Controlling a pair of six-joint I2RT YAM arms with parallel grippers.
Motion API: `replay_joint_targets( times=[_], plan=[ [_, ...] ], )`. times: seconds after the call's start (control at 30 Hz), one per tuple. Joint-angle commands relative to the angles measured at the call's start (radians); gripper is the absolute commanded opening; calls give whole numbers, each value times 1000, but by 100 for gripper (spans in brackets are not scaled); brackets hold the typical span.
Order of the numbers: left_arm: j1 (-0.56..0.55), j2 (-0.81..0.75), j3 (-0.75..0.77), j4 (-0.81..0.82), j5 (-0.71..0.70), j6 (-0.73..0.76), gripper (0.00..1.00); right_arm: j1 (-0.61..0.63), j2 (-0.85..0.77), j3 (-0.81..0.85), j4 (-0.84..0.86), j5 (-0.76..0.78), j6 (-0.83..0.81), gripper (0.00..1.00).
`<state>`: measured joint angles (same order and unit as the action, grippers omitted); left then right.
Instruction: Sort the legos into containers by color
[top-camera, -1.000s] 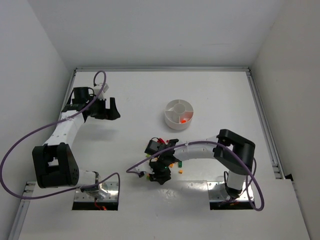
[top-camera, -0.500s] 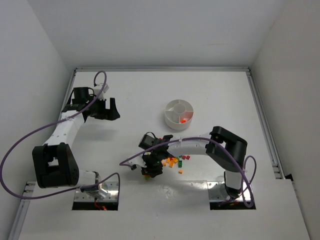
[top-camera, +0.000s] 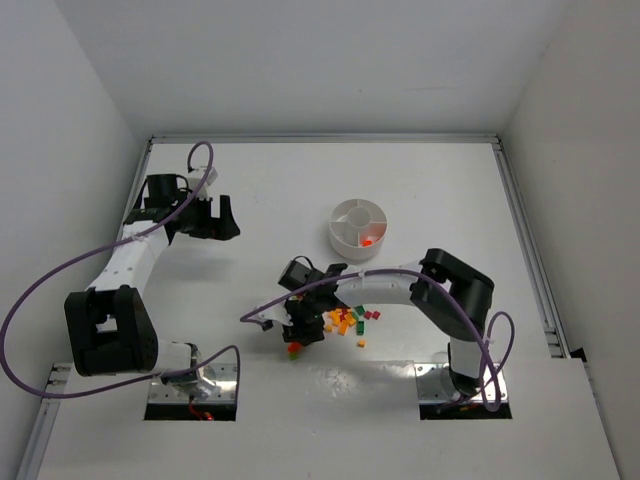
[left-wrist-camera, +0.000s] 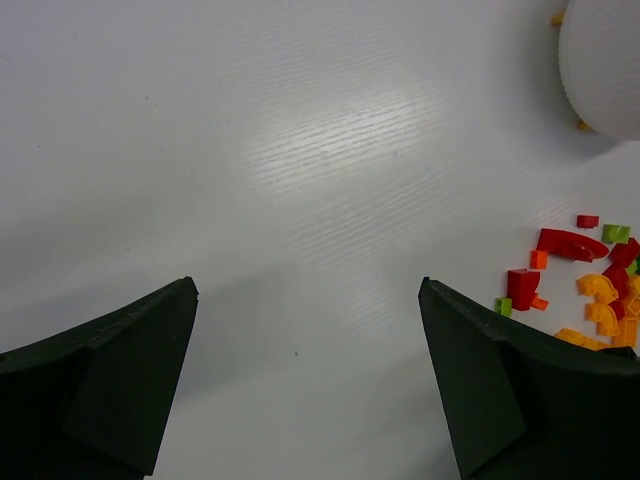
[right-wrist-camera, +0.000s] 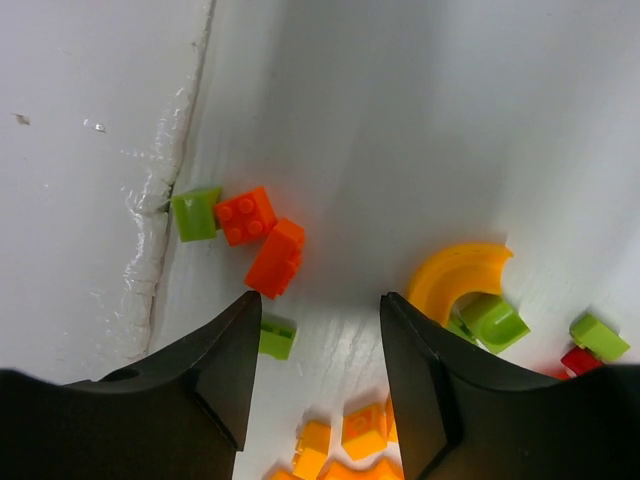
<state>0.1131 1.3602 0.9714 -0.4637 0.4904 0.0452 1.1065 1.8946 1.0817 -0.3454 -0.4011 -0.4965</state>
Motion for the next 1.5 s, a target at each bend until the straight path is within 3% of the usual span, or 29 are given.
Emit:
replay_joint_targets(
  times=[0.0,0.23,0.47,0.83,1.1,1.47],
  plan=[
    [14,0,15,26,19,15,99,12,12,-2,-38,-45,-37,54],
    [14,10,15,26,19,15,99,21,3,-2,-47,-73,-37,57],
    [14,19,15,36,19,15,99,21,27,21,-20,-73,-16,47],
    [23,28,6,45,19,6,99,30,61,43,-10,-82,24,43],
    [23,37,6,54,28,5,99,20,70,24,-43,-51,15,12],
    [23,56,6,76,37,-4,99,-104,-244,-111,-142,151,-40,0]
  ],
)
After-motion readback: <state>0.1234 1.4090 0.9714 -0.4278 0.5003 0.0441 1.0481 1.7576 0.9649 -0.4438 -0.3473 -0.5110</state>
